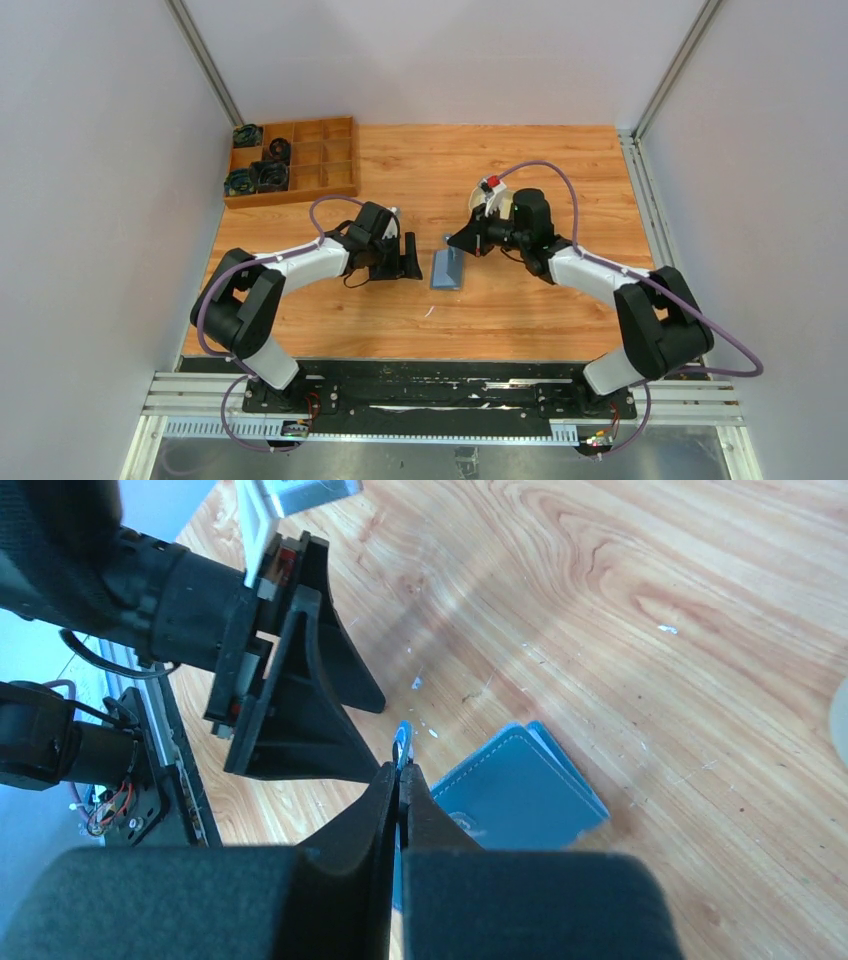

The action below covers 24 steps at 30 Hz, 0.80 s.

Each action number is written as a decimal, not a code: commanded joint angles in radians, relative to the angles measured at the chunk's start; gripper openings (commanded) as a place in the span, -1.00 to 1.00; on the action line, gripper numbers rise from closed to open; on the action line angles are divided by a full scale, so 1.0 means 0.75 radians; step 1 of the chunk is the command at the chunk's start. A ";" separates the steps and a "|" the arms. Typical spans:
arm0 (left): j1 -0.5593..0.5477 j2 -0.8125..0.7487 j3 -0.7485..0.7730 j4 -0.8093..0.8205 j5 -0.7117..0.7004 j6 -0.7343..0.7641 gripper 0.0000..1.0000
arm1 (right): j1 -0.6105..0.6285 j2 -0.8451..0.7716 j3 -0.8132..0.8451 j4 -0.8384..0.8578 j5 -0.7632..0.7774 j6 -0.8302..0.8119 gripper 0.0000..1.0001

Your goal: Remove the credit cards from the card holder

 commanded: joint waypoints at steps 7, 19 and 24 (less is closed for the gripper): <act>-0.011 0.040 -0.001 0.043 0.009 -0.053 0.59 | -0.087 -0.265 -0.185 -0.144 0.280 -0.045 -1.00; -0.011 0.048 0.035 -0.012 -0.053 -0.065 0.58 | -0.138 -0.403 -0.458 -0.356 0.879 0.146 -1.00; -0.014 0.056 0.047 0.001 -0.033 -0.066 0.57 | -0.139 -0.475 -0.495 -0.418 0.986 0.169 -1.00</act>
